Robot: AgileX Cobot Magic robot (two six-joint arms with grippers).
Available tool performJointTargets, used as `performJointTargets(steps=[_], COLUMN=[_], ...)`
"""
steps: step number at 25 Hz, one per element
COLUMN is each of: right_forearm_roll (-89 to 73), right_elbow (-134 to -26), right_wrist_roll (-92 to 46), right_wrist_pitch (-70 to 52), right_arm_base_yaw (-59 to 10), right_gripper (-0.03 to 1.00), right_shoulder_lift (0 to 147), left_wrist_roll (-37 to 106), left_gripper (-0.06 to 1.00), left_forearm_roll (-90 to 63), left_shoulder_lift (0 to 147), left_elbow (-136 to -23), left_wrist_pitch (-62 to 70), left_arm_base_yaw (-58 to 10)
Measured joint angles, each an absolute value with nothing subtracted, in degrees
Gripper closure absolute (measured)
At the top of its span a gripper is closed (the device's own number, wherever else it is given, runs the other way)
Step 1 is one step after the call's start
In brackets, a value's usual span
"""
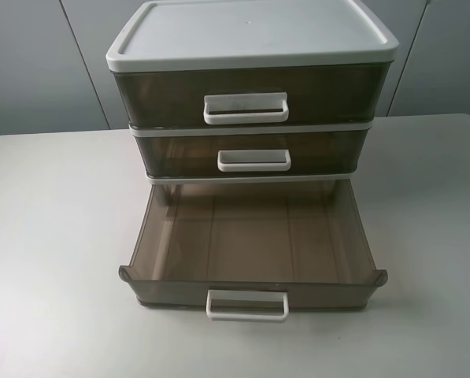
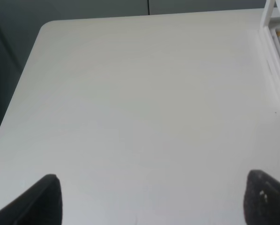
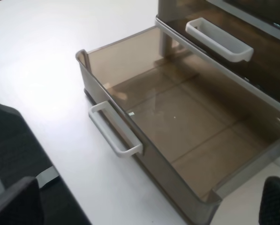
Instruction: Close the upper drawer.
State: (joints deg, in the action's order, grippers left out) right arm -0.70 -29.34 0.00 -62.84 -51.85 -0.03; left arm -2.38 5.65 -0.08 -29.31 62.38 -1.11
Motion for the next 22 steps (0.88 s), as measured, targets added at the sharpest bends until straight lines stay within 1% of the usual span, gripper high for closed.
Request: performJointTargets(steps=[1,4,7,9,10,13,15,17,22], right_forearm_roll=[-0.7,-0.7,-0.7,-0.7,-0.7,-0.7,-0.7,-0.7,-0.7], right_elbow=[-29.3,-29.3,-29.3,-29.3,-29.3,-29.3,-29.3,-29.3,-29.3], right_wrist_roll=[0.0,0.3,0.4,0.4,0.4,0.4,0.4,0.4,0.4], right_wrist_pitch=[-62.8,-62.8,-62.8,-62.8,-62.8,-62.8,-62.8,-62.8,-62.8], right_arm_base_yaw=[-50.8,-43.3,-32.5,-24.6,-19.6,-8.4,-2.7,-0.2,0.1], right_gripper=[0.27,0.27,0.27,0.27,0.27,0.27,0.27,0.27,0.27], right_shoulder_lift=[0.0,0.0,0.0,0.0,0.0,0.0,0.0,0.0,0.0], left_wrist_roll=[-2.4,-2.4,-2.4,-2.4,-2.4,-2.4,-2.4,-2.4,-2.5], left_gripper=[0.20,0.20,0.20,0.20,0.20,0.20,0.20,0.20,0.20], left_forearm_roll=[5.7,5.7,5.7,5.7,5.7,5.7,5.7,5.7,5.7], left_shoulder_lift=[-0.1,-0.1,-0.1,-0.1,-0.1,-0.1,-0.1,-0.1,-0.1], left_elbow=[-29.3,-29.3,-29.3,-29.3,-29.3,-29.3,-29.3,-29.3,-29.3], left_wrist_pitch=[62.4,62.4,62.4,62.4,62.4,62.4,62.4,62.4,62.4], left_arm_base_yaw=[-1.1,-1.1,-1.1,-1.1,-1.1,-1.1,-1.1,-1.1,-1.1])
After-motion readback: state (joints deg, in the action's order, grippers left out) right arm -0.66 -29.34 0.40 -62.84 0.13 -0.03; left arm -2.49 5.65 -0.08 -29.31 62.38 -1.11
